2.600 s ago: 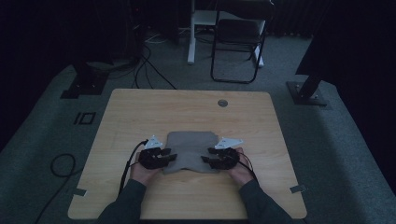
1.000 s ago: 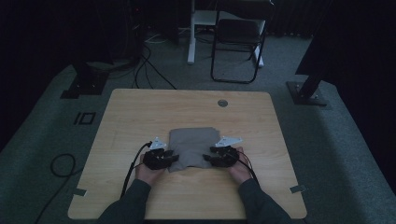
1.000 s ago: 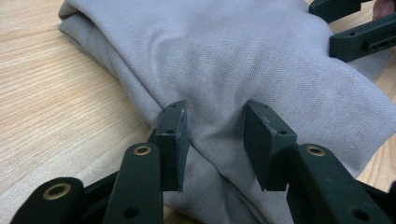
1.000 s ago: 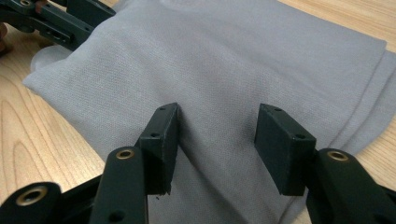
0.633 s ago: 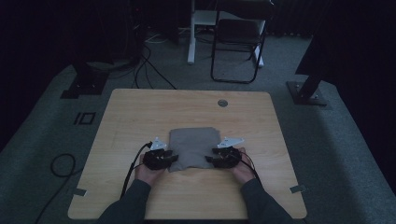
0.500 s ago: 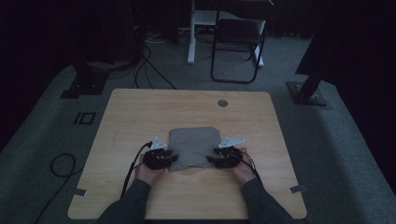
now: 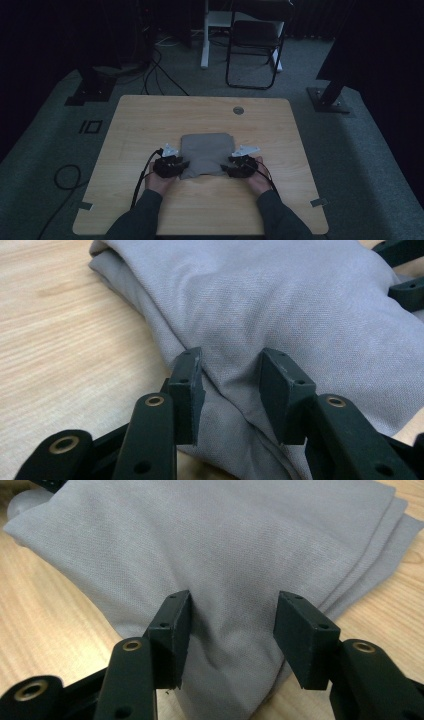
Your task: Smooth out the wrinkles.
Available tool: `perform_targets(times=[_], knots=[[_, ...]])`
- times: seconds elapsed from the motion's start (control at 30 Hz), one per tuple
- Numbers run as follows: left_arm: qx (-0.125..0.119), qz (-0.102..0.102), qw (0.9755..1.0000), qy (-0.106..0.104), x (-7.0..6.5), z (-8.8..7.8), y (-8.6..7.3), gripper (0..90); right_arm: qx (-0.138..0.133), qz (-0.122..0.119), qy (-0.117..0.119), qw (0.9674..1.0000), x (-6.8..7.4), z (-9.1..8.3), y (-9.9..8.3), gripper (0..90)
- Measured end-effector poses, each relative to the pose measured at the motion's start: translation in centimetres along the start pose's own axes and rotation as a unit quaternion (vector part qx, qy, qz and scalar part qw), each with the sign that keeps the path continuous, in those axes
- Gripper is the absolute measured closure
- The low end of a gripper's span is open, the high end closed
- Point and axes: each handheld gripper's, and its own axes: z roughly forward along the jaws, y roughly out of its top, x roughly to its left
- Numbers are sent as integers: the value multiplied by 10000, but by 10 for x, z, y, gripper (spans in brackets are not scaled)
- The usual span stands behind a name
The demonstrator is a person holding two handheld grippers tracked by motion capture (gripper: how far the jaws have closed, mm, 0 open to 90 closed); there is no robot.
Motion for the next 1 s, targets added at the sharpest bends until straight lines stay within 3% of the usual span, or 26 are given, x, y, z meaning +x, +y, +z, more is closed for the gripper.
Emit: perform_targets(times=[0.23,0.3,0.4,0.5,0.73,0.87,1.0], knots=[[-88,-29,9997,224,6,2,4,602,-68,103,-219,9997,-5,1,-1,498],[-131,-80,9995,281,8,3,4,600,-39,214,-341,9992,-6,2,-1,500],[-164,-101,9994,273,9,1,5,589,-81,378,-347,9987,-10,2,-1,502],[-269,-56,9993,269,7,-6,6,582,-75,343,-359,9987,-9,0,-1,493],[-380,-100,9986,362,18,-27,3,571,-358,407,-465,9974,-17,-18,-6,493],[-293,-222,9958,839,38,-33,-7,570,-300,611,-720,9951,-33,-28,-18,494],[-260,-464,9939,963,51,-32,-12,571,-282,746,-863,9931,-42,-32,-23,493]])
